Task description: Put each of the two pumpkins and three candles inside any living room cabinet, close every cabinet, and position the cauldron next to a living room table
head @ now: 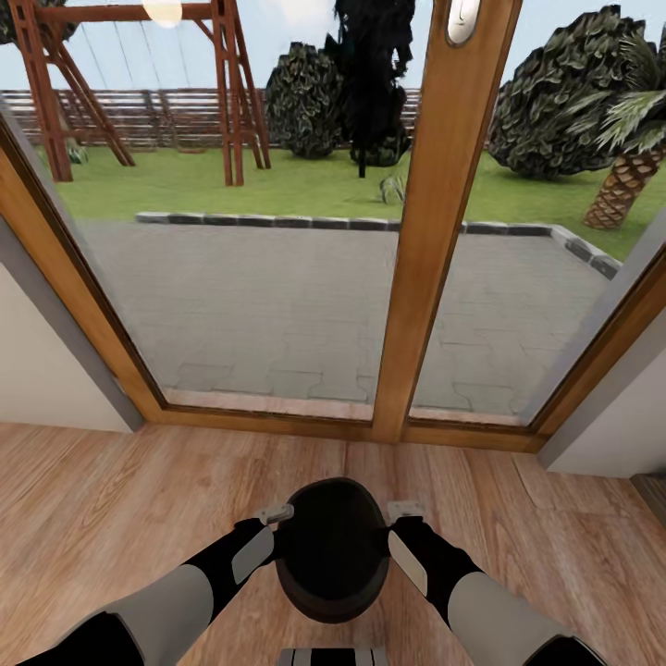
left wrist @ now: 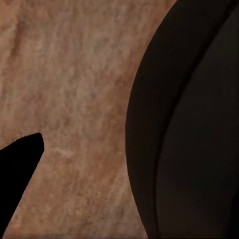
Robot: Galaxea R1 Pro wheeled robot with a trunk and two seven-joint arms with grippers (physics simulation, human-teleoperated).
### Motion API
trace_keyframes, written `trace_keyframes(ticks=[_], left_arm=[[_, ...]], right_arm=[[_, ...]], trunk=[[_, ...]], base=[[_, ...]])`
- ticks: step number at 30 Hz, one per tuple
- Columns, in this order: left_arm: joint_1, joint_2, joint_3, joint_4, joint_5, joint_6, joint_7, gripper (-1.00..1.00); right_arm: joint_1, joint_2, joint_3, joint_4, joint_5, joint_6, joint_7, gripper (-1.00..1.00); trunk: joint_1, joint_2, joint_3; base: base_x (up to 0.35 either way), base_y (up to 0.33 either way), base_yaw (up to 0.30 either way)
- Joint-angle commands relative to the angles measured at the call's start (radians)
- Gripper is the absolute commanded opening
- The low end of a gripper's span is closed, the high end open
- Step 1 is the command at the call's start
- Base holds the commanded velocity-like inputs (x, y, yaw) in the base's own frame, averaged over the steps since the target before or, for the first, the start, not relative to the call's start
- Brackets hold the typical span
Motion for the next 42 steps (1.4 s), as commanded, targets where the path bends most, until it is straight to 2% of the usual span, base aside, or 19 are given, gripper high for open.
trace_keyframes(ticks=[1,28,42], left_arm=[[-0.001,0.001,-0.008,-0.002,0.008,0.002,0.008,-1.00],[-0.001,0.001,-0.008,-0.002,0.008,0.002,0.007,-1.00],[-0.001,0.001,-0.008,-0.002,0.006,0.001,0.008,-1.00]], right_arm=[[0.000,-0.001,0.009,-0.001,-0.019,0.003,-0.009,-1.00],[0.000,-0.001,0.009,-0.001,-0.019,0.004,-0.009,-1.00],[0.000,-0.001,0.008,-0.002,-0.020,0.004,-0.009,-1.00]], trunk=[[0.000,0.000,-0.001],[0.000,0.000,-0.001],[-0.006,0.003,0.053]], base=[[0.000,0.000,0.000],[0.000,0.000,0.000],[0.000,0.000,0.000]])
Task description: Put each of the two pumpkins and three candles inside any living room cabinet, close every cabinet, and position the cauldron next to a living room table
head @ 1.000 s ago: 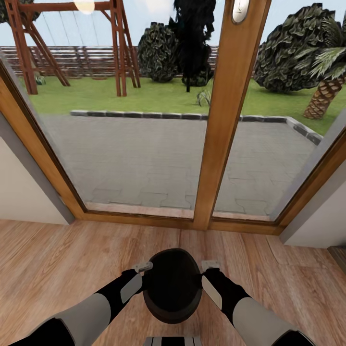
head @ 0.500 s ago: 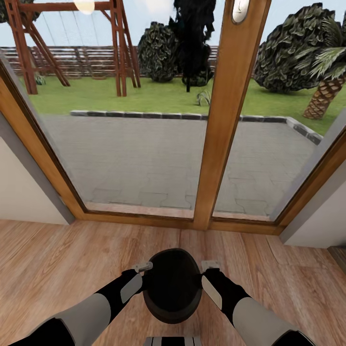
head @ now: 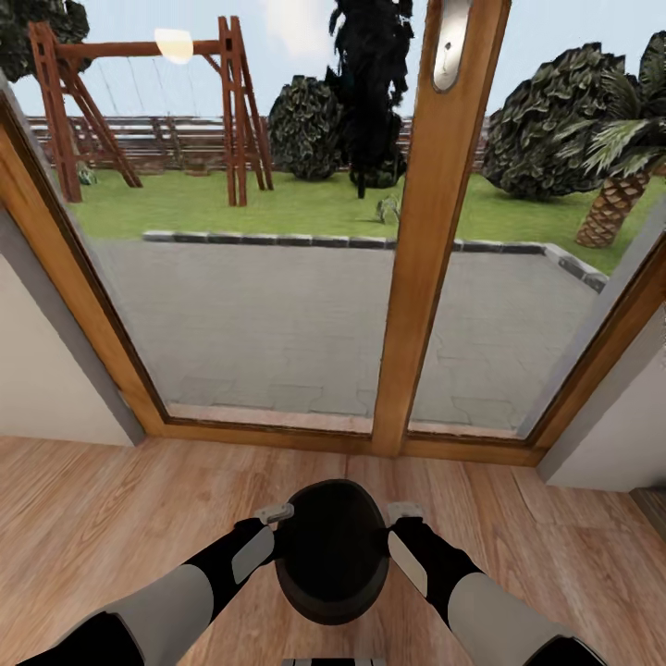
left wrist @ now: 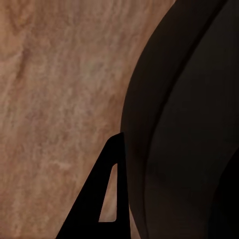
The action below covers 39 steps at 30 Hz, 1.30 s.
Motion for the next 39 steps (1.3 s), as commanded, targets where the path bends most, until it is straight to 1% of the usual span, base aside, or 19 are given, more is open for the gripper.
trace_keyframes(ticks=[1,19,34,39], left_arm=[[0.000,0.001,-0.009,-0.001,0.004,0.005,0.009,-1.00],[0.000,0.001,-0.009,-0.001,0.005,0.006,0.008,-1.00],[0.000,0.003,-0.009,-0.001,0.007,0.006,0.008,-1.00],[0.000,0.003,-0.009,-0.001,0.007,0.006,0.008,-1.00]], right_arm=[[-0.001,-0.001,0.003,-0.003,-0.005,0.003,-0.009,-1.00],[-0.001,-0.001,0.002,-0.003,-0.005,0.006,-0.009,-1.00],[-0.001,-0.001,0.001,-0.008,-0.011,0.008,-0.010,-1.00],[-0.001,-0.001,-0.001,-0.008,-0.013,0.006,-0.010,-1.00]], trunk=[[-0.001,0.000,0.003],[-0.009,0.004,0.073],[-0.009,0.004,0.073],[-0.009,0.004,0.073]], base=[[0.000,0.000,0.000],[0.000,0.000,0.000],[0.000,0.000,0.003],[0.000,0.000,0.176]])
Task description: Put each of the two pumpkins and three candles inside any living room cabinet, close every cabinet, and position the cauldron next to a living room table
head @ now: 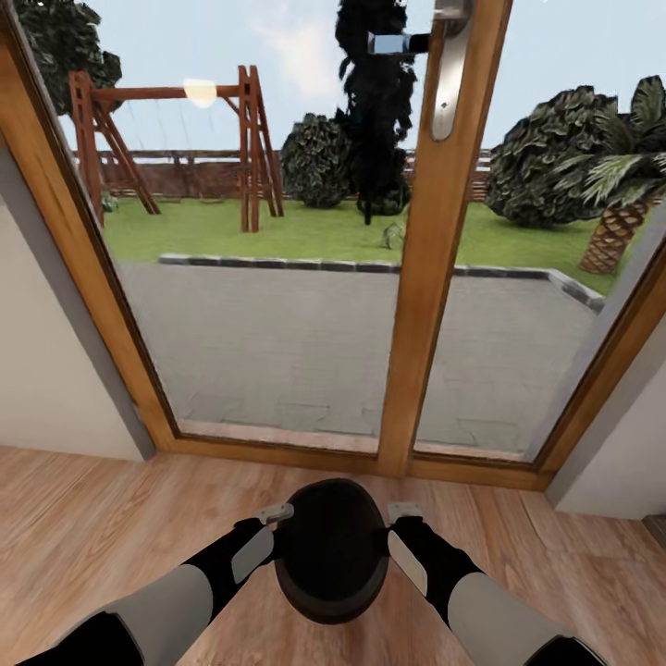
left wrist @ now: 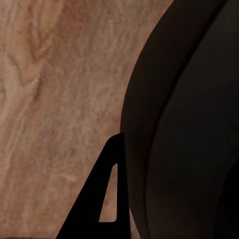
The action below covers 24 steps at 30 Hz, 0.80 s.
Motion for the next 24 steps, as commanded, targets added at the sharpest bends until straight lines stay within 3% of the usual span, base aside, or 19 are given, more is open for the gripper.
trace_keyframes(ticks=[1,24], left_arm=[[0.000,0.001,-0.009,-0.001,0.005,0.004,0.009,-1.00],[0.000,0.001,-0.009,-0.001,0.005,0.004,0.007,-1.00]], right_arm=[[-0.002,-0.001,0.001,-0.004,-0.002,0.002,-0.009,-1.00],[-0.002,0.000,0.002,-0.004,0.000,-0.002,-0.011,-1.00]], trunk=[[0.000,-0.001,-0.001],[0.000,-0.001,-0.001]], base=[[0.000,0.000,0.249],[0.000,0.000,0.264]])
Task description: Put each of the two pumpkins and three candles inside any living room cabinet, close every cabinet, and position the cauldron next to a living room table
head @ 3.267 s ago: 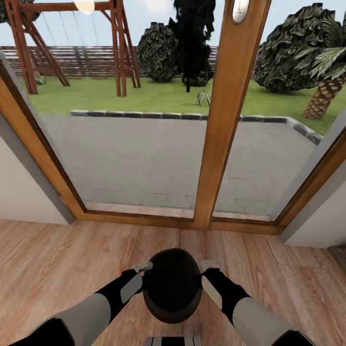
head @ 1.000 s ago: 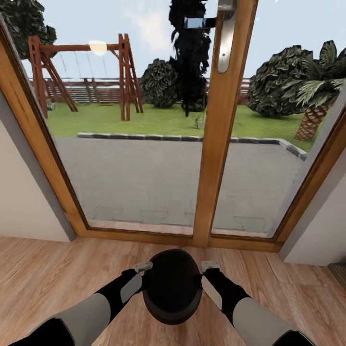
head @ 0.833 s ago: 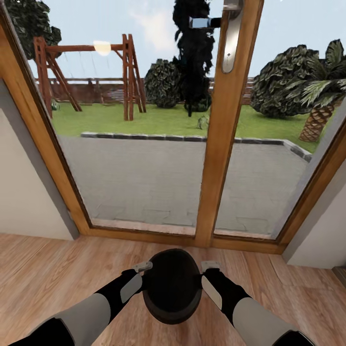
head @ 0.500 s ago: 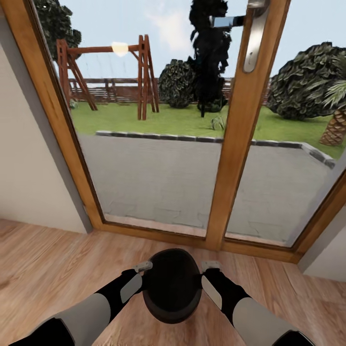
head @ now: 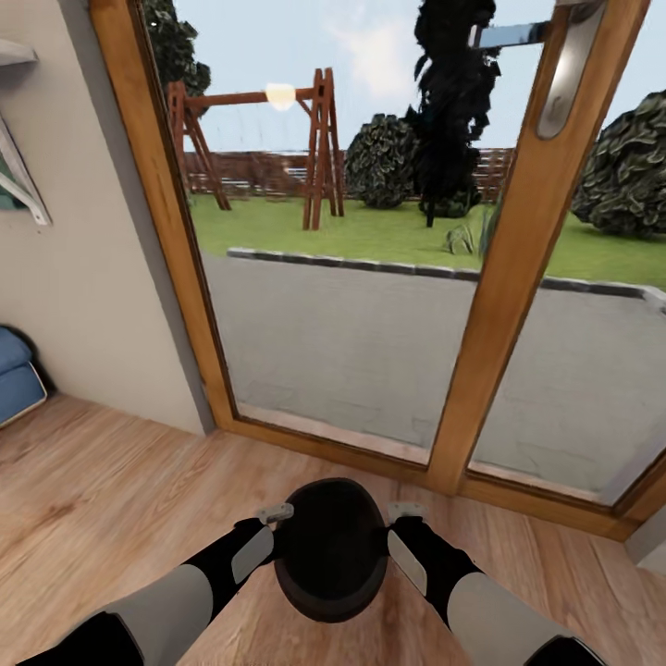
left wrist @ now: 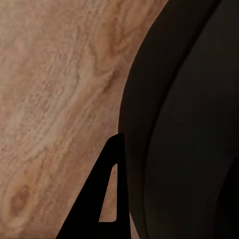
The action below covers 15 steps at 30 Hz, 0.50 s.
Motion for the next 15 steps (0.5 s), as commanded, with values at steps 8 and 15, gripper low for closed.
trace_keyframes(ticks=[8,15], left_arm=[[-0.001,0.001,-0.009,-0.001,0.005,0.005,0.009,-1.00],[-0.001,0.001,-0.009,-0.001,0.006,0.005,0.009,-1.00]], right_arm=[[-0.001,0.001,0.003,-0.004,0.006,0.004,-0.011,-1.00],[-0.001,0.002,0.002,-0.004,0.008,0.003,-0.012,-1.00]], trunk=[[0.000,-0.001,-0.001],[0.000,-0.001,-0.001]], base=[[0.000,0.000,0.208],[0.000,0.000,0.038]])
